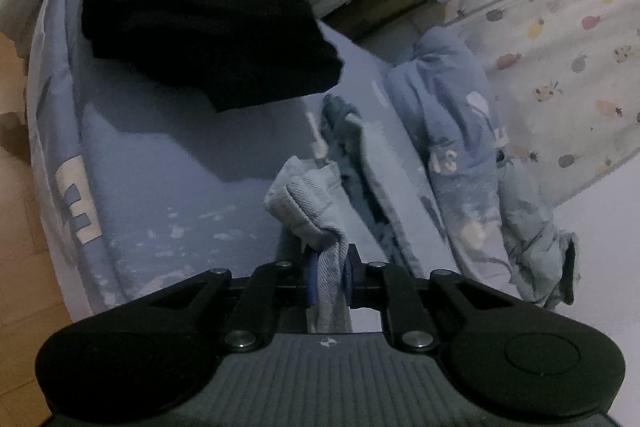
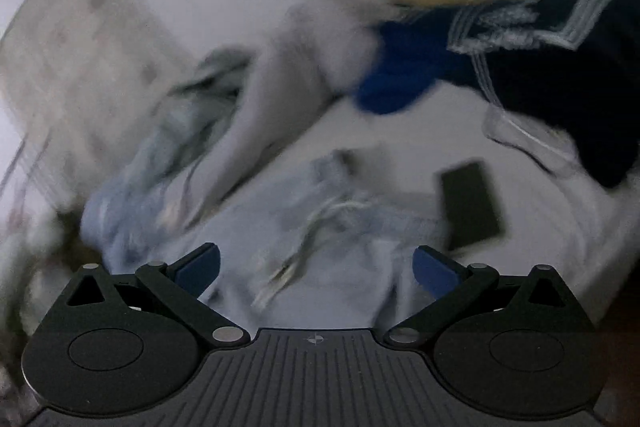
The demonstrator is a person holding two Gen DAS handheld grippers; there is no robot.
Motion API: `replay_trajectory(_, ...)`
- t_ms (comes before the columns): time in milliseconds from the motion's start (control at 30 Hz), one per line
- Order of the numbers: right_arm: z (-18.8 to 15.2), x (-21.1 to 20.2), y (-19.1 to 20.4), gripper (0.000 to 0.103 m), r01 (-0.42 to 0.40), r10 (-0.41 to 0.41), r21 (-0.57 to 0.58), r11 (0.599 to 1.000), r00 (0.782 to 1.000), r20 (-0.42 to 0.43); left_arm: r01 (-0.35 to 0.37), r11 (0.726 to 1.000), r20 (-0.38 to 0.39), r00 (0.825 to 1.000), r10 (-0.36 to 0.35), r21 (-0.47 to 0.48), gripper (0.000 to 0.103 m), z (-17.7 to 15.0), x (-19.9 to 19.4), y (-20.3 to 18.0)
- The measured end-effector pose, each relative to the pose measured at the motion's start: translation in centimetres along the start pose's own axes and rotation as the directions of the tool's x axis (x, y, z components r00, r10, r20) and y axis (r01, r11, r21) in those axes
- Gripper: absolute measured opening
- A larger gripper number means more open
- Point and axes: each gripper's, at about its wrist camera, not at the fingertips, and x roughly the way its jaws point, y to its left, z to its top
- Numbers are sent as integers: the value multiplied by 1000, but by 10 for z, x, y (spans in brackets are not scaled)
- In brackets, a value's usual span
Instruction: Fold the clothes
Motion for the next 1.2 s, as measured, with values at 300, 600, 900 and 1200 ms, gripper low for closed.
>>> replay_trajectory(300, -16, 96, -60, 98, 104, -99, 44, 994, 989, -112, -38, 999, 23, 999, 38, 11, 15, -3, 2, -22)
replay_trajectory(600, -45, 159, -75, 70, 116, -90, 145, 983, 981, -171, -59, 998, 20, 998, 58, 27, 15, 1, 5, -34)
replay_trajectory(900, -52, 178, -92, 35, 108, -66, 219, 970, 979, -193, -70, 997, 14, 997, 70, 28, 15, 3, 10, -36)
replay_trajectory(1200, -46, 143, -66, 7, 19, -11, 213, 977, 999, -38, 73, 997, 52, 996, -74, 20, 12, 7, -9, -42)
